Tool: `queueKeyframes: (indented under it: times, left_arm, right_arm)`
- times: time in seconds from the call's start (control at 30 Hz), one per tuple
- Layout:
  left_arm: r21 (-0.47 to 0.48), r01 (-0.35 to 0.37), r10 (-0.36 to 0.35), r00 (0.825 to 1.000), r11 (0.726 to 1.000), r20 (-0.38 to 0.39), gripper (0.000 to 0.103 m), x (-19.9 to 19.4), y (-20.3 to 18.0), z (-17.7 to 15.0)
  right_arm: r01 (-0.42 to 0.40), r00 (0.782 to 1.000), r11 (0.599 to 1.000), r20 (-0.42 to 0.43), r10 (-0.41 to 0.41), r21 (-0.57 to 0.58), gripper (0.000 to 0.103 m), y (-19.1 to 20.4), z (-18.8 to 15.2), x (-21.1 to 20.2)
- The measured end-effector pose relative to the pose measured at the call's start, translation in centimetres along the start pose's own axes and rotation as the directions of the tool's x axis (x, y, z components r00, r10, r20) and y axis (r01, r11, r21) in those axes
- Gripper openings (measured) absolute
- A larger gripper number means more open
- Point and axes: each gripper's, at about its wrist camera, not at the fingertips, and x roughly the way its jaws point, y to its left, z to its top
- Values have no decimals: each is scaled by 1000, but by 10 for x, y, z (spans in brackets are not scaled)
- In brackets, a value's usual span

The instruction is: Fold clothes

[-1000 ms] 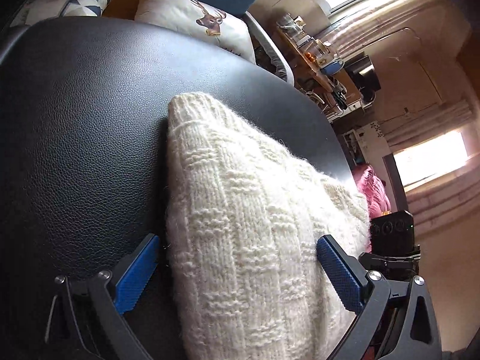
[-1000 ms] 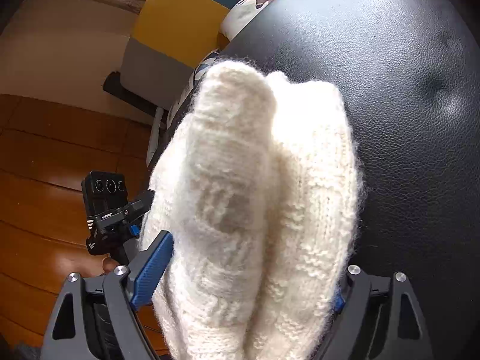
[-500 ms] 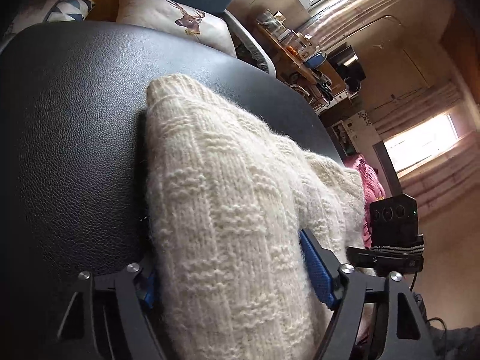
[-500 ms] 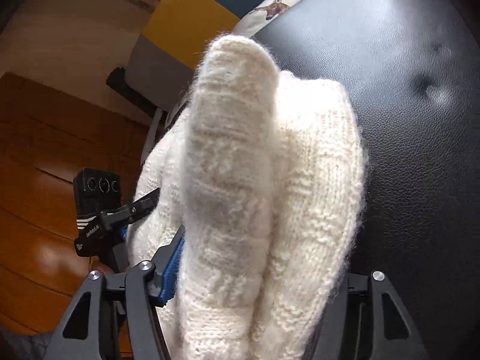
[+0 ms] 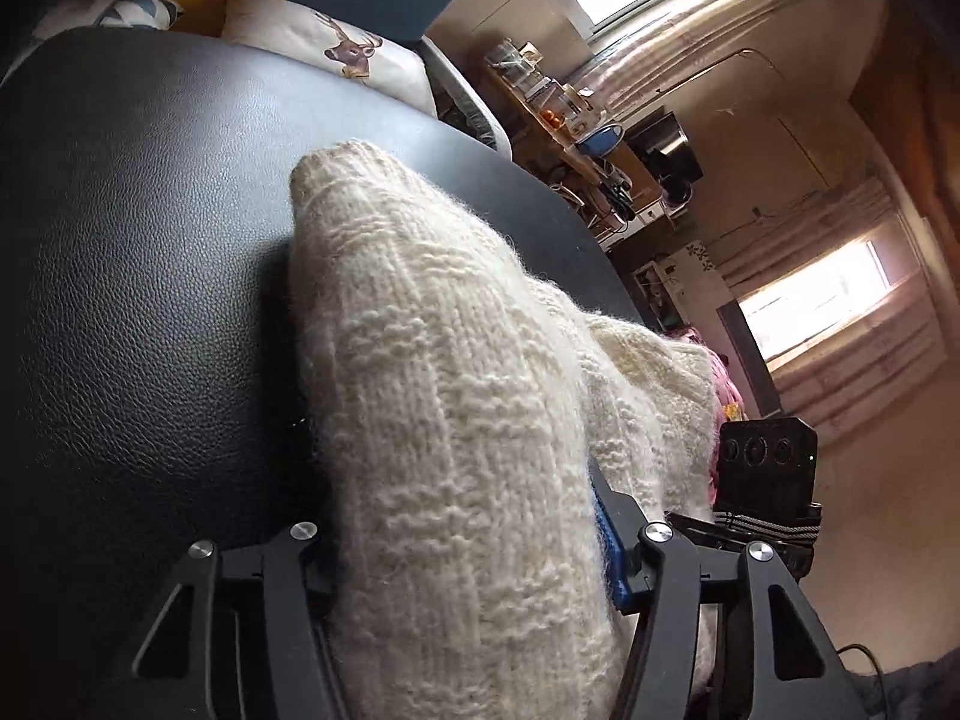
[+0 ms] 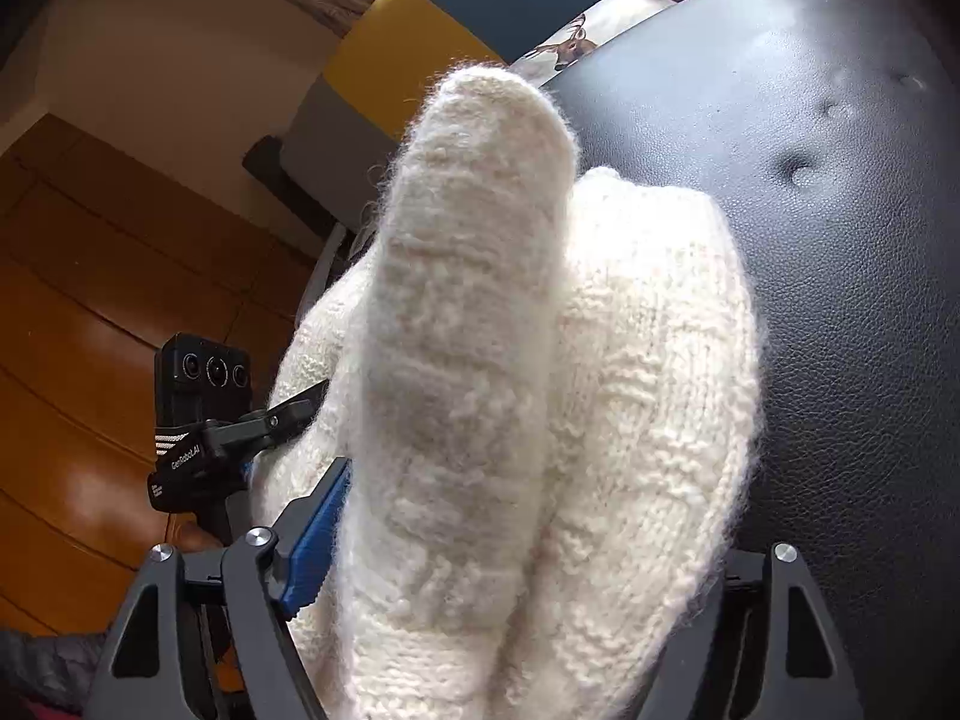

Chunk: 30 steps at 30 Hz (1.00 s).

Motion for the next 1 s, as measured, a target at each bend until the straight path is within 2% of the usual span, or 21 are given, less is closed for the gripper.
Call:
queueKeyframes:
  times: [0.07,0.13,0.17,0.27,0.43,0.57,0.6,0.63,0.67,0.87,1.0]
  left_arm:
    - [-5,-12,12,1000,1000,-2,62,3,-2,2]
    - [-22,-15,15,1000,1000,-10,65,5,-2,4]
    - [-29,-13,12,1000,999,-14,66,6,0,4]
    - [-40,-9,9,1000,999,-13,68,4,2,0]
    - [-32,-18,18,1000,999,-3,68,5,0,-2]
    - [-31,-16,16,1000,999,2,68,4,0,-3]
    - [-30,-16,16,1000,999,4,68,4,1,-3]
    - [-30,-17,17,1000,999,4,68,4,1,-3]
    - [-30,-17,17,1000,999,5,68,3,0,-3]
    - [-14,-28,28,999,1000,18,68,2,-4,-8]
    - [27,-35,34,999,999,36,59,0,-13,-11]
  right_arm:
    - [-35,997,999,-72,37,36,88,0,7,5]
    - [-54,994,993,-90,64,100,88,-5,15,7]
    - [-49,996,992,-66,58,119,87,-5,15,7]
    - [-25,997,997,-75,31,72,87,4,15,12]
    - [-5,998,998,-60,9,66,88,12,18,16]
    - [-17,1000,996,-21,19,86,88,13,18,16]
    - [-16,1000,996,-17,17,89,85,13,19,16]
    - [-5,1000,994,-3,5,112,66,10,19,16]
    - [-11,1000,993,7,11,121,60,9,18,16]
    - [24,999,999,35,-26,39,46,22,19,11]
    - [-7,999,1000,45,6,18,45,27,17,2]
